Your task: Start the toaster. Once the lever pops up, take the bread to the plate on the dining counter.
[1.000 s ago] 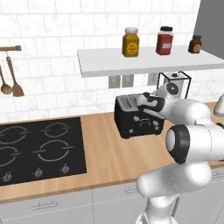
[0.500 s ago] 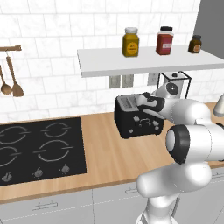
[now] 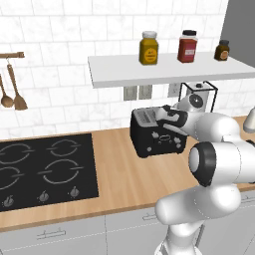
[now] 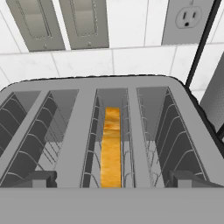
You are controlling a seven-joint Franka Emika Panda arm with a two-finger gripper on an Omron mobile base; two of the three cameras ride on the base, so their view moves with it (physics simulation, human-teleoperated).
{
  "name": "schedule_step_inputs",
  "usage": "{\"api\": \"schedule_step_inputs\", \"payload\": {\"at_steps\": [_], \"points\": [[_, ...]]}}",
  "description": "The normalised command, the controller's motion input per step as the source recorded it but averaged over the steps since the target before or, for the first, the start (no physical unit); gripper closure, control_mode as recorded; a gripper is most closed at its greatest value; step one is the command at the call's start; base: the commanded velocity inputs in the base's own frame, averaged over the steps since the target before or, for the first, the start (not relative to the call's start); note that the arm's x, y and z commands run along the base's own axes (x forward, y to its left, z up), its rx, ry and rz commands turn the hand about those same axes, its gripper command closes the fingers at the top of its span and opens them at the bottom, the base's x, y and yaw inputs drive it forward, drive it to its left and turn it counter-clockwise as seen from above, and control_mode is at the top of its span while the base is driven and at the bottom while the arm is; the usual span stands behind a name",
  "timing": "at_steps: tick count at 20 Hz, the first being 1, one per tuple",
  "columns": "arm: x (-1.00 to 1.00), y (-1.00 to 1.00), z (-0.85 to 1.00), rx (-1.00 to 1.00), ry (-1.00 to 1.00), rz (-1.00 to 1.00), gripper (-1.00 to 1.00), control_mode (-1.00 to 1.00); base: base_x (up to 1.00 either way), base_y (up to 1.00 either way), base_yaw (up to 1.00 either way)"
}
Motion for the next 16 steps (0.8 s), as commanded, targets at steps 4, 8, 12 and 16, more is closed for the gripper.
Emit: {"api": "schedule_step_inputs", "payload": {"at_steps": [4, 8, 12, 16], "points": [[0.00, 0.00, 0.00, 0.00, 0.00, 0.00, -1.00, -1.00, 0.00, 0.00, 0.00], [0.00, 0.00, 0.00, 0.00, 0.00, 0.00, -1.00, -1.00, 0.00, 0.00, 0.00], [0.00, 0.00, 0.00, 0.00, 0.00, 0.00, -1.00, -1.00, 0.00, 0.00, 0.00], [0.00, 0.00, 0.00, 0.00, 0.00, 0.00, -1.00, -1.00, 0.00, 0.00, 0.00]]}}
